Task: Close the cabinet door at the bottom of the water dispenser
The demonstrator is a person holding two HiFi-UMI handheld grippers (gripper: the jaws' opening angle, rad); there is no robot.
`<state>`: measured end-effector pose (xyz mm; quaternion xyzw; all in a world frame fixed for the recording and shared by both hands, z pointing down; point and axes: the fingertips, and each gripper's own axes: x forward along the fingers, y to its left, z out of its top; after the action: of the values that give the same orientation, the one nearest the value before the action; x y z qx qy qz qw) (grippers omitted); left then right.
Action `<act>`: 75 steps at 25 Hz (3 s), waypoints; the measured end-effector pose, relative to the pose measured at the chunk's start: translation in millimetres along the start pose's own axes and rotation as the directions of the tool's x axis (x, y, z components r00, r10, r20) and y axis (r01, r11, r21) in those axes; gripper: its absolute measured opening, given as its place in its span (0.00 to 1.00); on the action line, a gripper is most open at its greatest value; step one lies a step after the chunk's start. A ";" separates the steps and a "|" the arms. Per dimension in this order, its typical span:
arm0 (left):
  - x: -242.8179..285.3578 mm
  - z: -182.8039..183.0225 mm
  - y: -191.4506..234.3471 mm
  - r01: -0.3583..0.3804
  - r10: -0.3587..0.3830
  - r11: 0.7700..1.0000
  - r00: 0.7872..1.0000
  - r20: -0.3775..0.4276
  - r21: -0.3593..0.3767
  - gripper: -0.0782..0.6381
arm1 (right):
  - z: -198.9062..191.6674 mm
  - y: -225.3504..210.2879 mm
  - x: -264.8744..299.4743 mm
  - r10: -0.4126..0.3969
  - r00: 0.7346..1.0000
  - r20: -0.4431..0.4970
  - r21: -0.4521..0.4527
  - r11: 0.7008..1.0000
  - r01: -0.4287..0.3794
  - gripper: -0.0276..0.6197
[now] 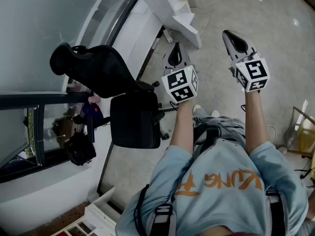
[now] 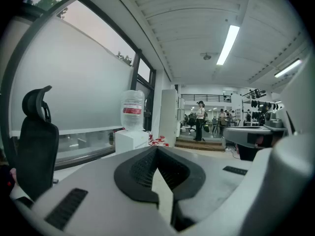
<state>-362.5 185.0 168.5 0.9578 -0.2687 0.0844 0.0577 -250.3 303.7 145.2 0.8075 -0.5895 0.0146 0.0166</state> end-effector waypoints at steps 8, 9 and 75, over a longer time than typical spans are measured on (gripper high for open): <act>0.7 15.8 5.9 -0.021 0.022 0.999 0.999 0.037 -0.044 0.12 | 22.3 -11.6 -3.8 -0.031 0.994 0.104 0.075 0.997 0.023 0.09; 1.8 19.6 5.4 -0.019 0.021 0.999 0.999 0.048 -0.050 0.12 | 27.9 -14.3 -4.8 -0.032 0.991 0.132 0.094 0.995 0.020 0.09; 447.7 -80.2 153.0 -0.098 0.044 0.976 0.965 -0.260 -0.197 0.12 | -122.9 -197.2 448.2 0.065 0.974 -0.218 0.185 0.982 -0.024 0.09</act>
<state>-76.6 -158.5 343.2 0.9174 -0.3009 0.1798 0.1883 73.6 -57.3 285.4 0.7854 -0.5982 0.1589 0.0088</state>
